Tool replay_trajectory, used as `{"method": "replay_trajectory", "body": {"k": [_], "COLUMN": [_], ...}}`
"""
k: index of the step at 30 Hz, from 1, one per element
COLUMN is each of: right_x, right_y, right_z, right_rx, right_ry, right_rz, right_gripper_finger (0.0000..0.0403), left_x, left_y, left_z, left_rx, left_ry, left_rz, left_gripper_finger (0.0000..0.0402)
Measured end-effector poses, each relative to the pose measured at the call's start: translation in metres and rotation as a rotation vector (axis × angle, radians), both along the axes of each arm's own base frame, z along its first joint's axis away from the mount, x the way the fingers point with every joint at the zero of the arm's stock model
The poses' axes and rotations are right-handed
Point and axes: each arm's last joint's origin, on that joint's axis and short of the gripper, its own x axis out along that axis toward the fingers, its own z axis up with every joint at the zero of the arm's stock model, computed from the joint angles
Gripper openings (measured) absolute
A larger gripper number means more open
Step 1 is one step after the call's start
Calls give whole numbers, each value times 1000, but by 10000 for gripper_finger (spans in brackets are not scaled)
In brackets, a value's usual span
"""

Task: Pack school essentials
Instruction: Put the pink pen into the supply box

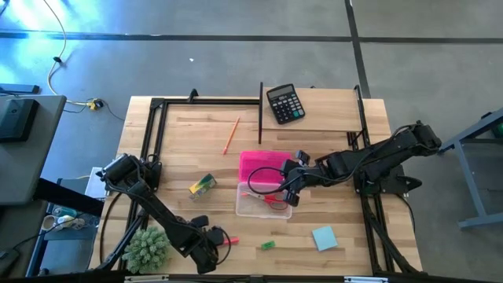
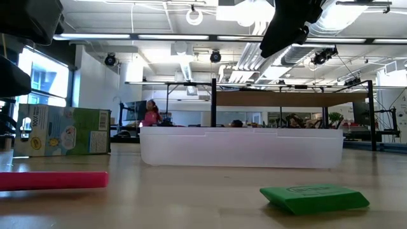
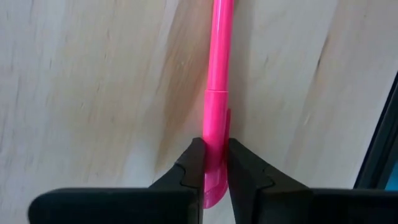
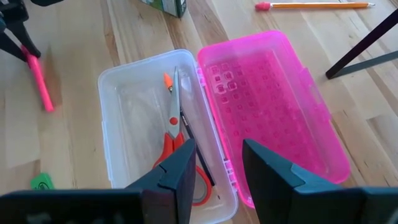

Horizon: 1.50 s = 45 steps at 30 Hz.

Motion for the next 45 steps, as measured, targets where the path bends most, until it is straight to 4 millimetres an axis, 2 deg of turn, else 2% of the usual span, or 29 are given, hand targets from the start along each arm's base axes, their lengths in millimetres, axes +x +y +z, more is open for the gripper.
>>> {"method": "replay_trajectory", "body": {"k": [6,12,20,28,32,35,39,45], "right_x": [-1,-7,-22,-37,-38,-38,-38,-38], "right_y": [0,-2,-10,-18,-20,-23,-26,-30], "right_z": [1,12,33,50,50,49,48,47], "right_rx": [6,11,-50,-99,-104,-109,-114,-121], "right_ry": [-2,-40,-135,-210,-205,-193,-182,-170], "right_rz": [4,1,-63,-139,-151,-159,-172,-184], "right_gripper_finger": [124,124,124,124,124,124,124,124], "left_x": [3,16,44,77,80,75,78,86], "left_y": [9,34,96,157,177,184,182,175], "left_z": [13,40,72,98,98,93,86,59], "left_rx": [40,102,209,186,159,156,121,61], "left_ry": [-60,-175,-301,-368,-350,-287,-266,-208], "left_rz": [-2,-17,-79,-222,-229,-212,-198,-213], "left_gripper_finger": [33,33,34,34,35,35,35,35]}}
